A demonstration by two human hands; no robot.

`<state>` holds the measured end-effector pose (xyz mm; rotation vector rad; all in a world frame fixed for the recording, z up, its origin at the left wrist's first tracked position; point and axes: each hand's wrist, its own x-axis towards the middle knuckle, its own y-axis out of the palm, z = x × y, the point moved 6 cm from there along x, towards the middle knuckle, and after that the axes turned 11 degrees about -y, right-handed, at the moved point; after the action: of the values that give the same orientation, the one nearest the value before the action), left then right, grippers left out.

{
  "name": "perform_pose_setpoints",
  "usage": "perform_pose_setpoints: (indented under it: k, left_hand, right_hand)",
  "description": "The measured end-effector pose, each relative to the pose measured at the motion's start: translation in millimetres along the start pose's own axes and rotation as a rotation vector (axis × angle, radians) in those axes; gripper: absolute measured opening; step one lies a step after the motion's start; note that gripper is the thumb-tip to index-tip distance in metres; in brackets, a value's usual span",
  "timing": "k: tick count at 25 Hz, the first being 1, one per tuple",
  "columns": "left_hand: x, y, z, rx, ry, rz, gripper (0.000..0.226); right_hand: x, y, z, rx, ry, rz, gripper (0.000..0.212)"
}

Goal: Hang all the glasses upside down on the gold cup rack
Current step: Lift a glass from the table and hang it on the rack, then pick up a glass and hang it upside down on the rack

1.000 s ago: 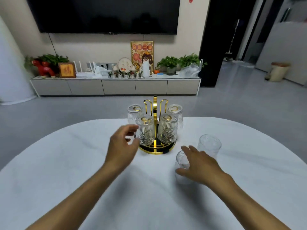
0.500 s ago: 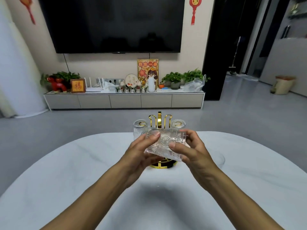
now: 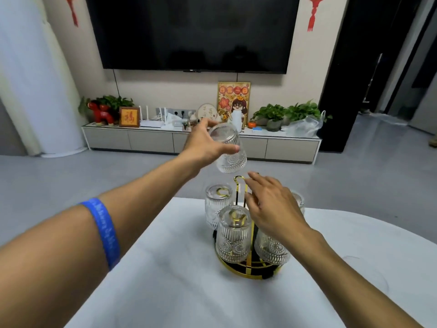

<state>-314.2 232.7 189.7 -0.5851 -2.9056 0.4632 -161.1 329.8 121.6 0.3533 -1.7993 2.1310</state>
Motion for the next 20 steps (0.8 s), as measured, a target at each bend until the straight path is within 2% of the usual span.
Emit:
perform_pose_setpoints:
  k: [5,8,11,14,20]
  left_hand:
    - [37,40,27,0.191,-0.029,0.068,0.086]
    - [44,59,37,0.276,-0.025,0.095,0.082]
    - [43,75,45,0.466,0.003,0.103,0.076]
    - [43,88,62,0.580,-0.034,0.126,0.070]
    - [45,87,74,0.689,-0.071,0.115,0.082]
  right_hand:
    - [-1,14,-3,0.036,-0.043,-0.046,0.052]
    - [-2,13,-4,0.074,-0.050,-0.062,0.052]
    - [-5,12,-4,0.094,-0.067,-0.065,0.053]
    - [-5,13,-7,0.095,-0.065,-0.056,0.055]
    - [-5,13,-6,0.111,-0.064,-0.041,0.055]
